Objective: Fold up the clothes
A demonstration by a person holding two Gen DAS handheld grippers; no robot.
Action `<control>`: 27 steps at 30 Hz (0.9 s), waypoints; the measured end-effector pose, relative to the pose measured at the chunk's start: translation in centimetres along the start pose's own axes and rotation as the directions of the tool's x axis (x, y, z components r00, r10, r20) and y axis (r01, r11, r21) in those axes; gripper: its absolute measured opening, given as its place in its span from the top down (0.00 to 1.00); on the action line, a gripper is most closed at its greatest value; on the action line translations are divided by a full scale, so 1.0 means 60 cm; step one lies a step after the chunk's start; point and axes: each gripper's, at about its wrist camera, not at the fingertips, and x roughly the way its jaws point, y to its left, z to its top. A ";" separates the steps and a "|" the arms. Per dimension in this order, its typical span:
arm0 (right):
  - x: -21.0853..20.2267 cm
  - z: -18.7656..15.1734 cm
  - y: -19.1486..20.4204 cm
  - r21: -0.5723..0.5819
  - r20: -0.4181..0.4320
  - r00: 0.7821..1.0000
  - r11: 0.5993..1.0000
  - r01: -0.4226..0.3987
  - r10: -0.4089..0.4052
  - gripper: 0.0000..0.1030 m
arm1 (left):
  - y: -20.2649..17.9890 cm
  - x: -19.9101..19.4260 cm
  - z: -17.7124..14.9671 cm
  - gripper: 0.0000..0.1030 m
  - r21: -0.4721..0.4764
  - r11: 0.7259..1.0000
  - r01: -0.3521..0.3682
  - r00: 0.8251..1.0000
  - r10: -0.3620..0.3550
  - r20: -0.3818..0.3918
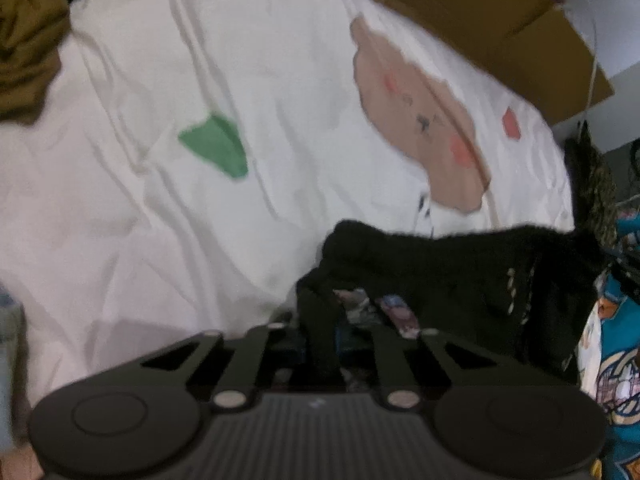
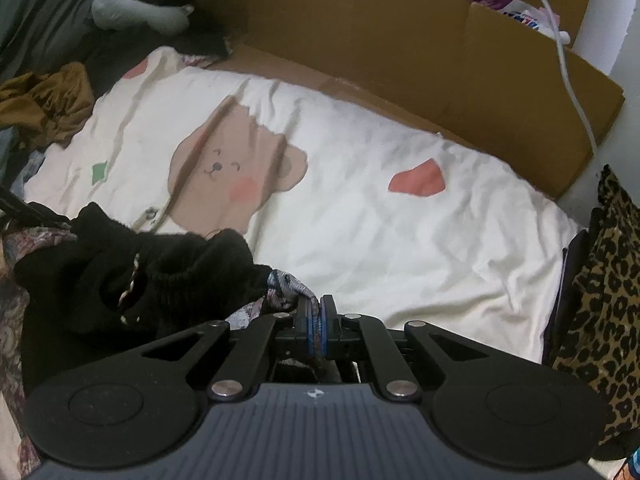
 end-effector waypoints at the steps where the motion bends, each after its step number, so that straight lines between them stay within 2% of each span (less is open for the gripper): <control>1: -0.002 0.003 -0.002 0.005 0.008 1.000 1.000 0.006 -0.006 0.98 | -0.002 -0.009 0.006 0.92 0.003 1.000 0.000 1.000 0.000 0.021; 11: -0.027 0.039 -0.022 0.022 0.093 0.994 0.998 0.059 -0.060 0.98 | -0.065 -0.070 0.055 0.94 0.121 0.992 -0.033 0.983 0.010 0.185; 21: -0.035 0.069 -0.055 0.062 0.151 0.983 0.993 0.099 -0.107 0.98 | -0.095 -0.109 0.130 0.94 0.118 0.993 -0.020 0.953 -0.016 0.301; 27: -0.034 0.081 -0.079 0.085 0.174 0.974 0.988 0.129 -0.142 0.98 | -0.117 -0.105 0.166 0.94 0.137 0.990 -0.029 0.937 -0.021 0.349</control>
